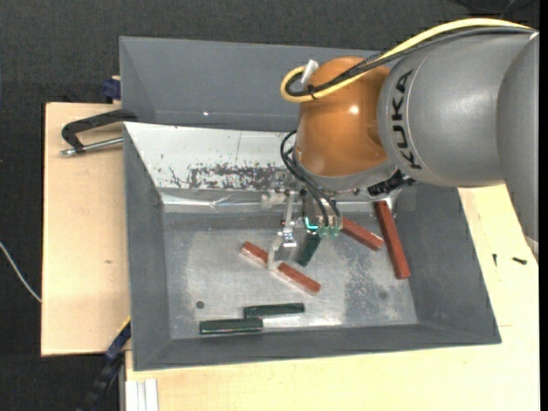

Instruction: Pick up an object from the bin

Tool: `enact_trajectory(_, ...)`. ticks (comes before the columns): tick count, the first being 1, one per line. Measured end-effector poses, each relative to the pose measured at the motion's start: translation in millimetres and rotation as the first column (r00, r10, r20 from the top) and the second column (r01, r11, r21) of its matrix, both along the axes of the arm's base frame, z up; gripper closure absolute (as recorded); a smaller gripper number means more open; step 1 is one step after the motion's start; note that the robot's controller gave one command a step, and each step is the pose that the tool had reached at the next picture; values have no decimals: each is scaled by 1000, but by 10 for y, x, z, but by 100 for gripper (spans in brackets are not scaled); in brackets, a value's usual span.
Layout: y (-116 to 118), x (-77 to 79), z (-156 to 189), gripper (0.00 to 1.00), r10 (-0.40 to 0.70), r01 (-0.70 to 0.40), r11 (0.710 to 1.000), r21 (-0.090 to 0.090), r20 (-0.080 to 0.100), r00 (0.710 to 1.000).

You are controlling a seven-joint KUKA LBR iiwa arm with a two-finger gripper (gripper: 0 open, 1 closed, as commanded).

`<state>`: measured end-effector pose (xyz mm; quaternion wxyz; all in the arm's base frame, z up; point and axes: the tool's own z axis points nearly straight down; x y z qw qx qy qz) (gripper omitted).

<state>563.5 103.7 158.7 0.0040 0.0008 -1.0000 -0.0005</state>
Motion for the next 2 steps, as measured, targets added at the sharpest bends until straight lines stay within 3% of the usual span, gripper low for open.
enact_trajectory(1, -4, 20, 43, 0, -1, 1, 1000, 1, 8, 1000)
enact_trajectory(2, -54, -14, -371, 0, -142, 142, 990, 3, 15, 990)
